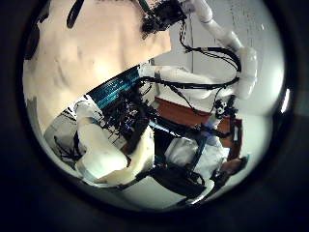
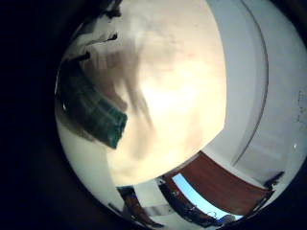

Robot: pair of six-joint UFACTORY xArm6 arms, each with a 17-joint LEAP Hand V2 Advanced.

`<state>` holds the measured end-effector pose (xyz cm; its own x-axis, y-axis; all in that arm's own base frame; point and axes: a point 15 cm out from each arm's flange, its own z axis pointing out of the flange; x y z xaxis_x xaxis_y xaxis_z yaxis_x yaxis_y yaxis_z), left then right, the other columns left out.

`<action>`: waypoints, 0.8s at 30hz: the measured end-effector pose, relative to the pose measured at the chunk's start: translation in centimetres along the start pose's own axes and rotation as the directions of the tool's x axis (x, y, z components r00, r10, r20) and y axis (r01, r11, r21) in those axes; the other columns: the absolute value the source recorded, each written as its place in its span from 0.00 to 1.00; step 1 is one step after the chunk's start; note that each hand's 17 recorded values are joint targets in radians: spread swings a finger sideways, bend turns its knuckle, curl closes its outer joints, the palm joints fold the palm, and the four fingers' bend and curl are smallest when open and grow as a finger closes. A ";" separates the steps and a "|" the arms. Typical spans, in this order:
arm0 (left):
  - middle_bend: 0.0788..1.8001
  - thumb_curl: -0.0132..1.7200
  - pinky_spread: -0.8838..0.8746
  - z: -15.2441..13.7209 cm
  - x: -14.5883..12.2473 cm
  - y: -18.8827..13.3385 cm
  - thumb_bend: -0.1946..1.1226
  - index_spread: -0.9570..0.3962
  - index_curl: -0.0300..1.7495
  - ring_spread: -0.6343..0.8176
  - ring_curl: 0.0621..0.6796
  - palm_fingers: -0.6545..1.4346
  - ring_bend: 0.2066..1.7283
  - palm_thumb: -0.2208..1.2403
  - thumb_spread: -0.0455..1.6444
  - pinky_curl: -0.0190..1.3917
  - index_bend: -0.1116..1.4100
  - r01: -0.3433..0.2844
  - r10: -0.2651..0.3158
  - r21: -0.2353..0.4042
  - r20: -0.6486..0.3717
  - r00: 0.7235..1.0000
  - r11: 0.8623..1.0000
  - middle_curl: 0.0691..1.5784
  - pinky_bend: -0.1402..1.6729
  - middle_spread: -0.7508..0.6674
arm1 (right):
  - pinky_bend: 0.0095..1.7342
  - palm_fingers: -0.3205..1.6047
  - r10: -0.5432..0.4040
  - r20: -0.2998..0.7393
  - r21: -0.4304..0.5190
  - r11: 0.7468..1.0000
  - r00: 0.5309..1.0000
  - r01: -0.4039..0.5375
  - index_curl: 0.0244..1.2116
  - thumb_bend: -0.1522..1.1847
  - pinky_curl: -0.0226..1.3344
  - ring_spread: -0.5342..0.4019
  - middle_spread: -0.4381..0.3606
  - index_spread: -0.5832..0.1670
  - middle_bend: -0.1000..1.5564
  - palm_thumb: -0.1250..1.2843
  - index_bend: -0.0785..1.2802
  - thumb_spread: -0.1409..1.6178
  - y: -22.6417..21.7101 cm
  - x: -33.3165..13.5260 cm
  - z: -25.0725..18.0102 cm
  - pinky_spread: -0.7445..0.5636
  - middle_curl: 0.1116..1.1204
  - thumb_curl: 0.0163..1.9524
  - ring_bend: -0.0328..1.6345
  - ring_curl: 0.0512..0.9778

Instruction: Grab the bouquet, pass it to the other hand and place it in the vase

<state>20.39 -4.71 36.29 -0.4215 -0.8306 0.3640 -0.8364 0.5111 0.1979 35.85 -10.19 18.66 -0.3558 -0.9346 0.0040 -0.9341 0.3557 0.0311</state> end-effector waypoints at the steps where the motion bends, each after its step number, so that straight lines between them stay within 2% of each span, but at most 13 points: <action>1: 0.07 0.18 0.89 0.0 0.0 0.0 0.13 0.73 0.19 0.84 0.25 0.31 0.23 0.36 0.71 0.13 0.18 0.001 -0.001 -0.001 -0.001 1.000 1.000 0.18 0.33 0.82 | 0.87 0.80 0.001 0.002 0.018 1.000 1.000 -0.001 0.67 0.16 0.25 0.36 0.36 0.33 0.82 0.88 0.81 0.63 -0.1 0.2 -0.8 0.40 0.64 0.31 0.87 0.53; 6: 0.07 0.18 0.89 -0.1 0.0 0.0 0.13 0.73 0.19 0.84 0.25 0.32 0.23 0.36 0.71 0.13 0.18 0.003 -0.003 0.002 0.001 1.000 1.000 0.18 0.33 0.82 | 0.89 0.78 0.025 0.019 0.113 0.993 1.000 -0.027 0.70 0.16 0.28 0.37 0.38 0.37 0.86 0.90 0.85 0.62 0.7 3.3 -6.9 0.42 0.64 0.34 0.89 0.57; 9: 0.07 0.18 0.89 -0.1 0.0 -0.2 0.13 0.73 0.19 0.84 0.25 0.32 0.23 0.36 0.71 0.13 0.18 -0.001 0.001 0.003 -0.004 1.000 1.000 0.18 0.33 0.82 | 0.88 0.77 0.033 0.043 0.192 0.981 0.999 -0.041 0.71 0.15 0.30 0.37 0.39 0.39 0.87 0.91 0.86 0.61 0.6 4.5 -11.4 0.43 0.63 0.36 0.90 0.58; 15: 0.07 0.19 0.89 -1.0 1.7 -2.2 0.13 0.73 0.19 0.83 0.24 0.33 0.23 0.36 0.71 0.13 0.19 -0.022 0.026 0.055 -0.078 0.997 0.998 0.18 0.33 0.81 | 0.87 0.77 -0.027 0.201 0.272 0.962 0.979 -0.029 0.72 0.14 0.32 0.38 0.40 0.42 0.88 0.91 0.88 0.60 1.1 2.4 -18.2 0.44 0.62 0.39 0.91 0.59; 19: 0.07 0.19 0.88 -2.3 1.8 -3.3 0.13 0.74 0.19 0.83 0.24 0.34 0.22 0.37 0.71 0.12 0.19 0.002 0.008 0.087 -0.114 0.993 0.996 0.18 0.32 0.81 | 0.87 0.77 -0.091 0.345 0.316 0.948 0.934 -0.024 0.72 0.13 0.34 0.38 0.40 0.43 0.88 0.91 0.89 0.60 1.7 0.9 -22.5 0.44 0.61 0.41 0.91 0.60; 22: 0.07 0.19 0.88 -3.0 1.7 -3.8 0.13 0.74 0.20 0.83 0.24 0.34 0.22 0.37 0.71 0.12 0.19 0.021 -0.006 0.101 -0.146 0.989 0.995 0.18 0.32 0.80 | 0.86 0.77 -0.146 0.449 0.370 0.929 0.881 -0.034 0.72 0.13 0.35 0.39 0.40 0.43 0.89 0.91 0.89 0.59 1.8 -0.2 -25.5 0.44 0.60 0.42 0.92 0.60; 24: 0.07 0.19 0.88 -3.7 1.5 -3.9 0.13 0.75 0.20 0.83 0.23 0.34 0.22 0.37 0.71 0.12 0.19 0.041 -0.021 0.118 -0.167 0.986 0.992 0.18 0.32 0.80 | 0.85 0.77 -0.165 0.481 0.406 0.912 0.861 -0.052 0.72 0.12 0.36 0.39 0.41 0.44 0.89 0.91 0.90 0.59 2.0 -0.3 -27.3 0.44 0.60 0.43 0.92 0.60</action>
<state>24.36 -7.11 39.40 -0.3394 -0.7924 0.5069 -0.8885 0.4469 0.1038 34.88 -9.43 45.97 -0.1671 -0.8597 -0.4827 -0.8461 0.3764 -0.3774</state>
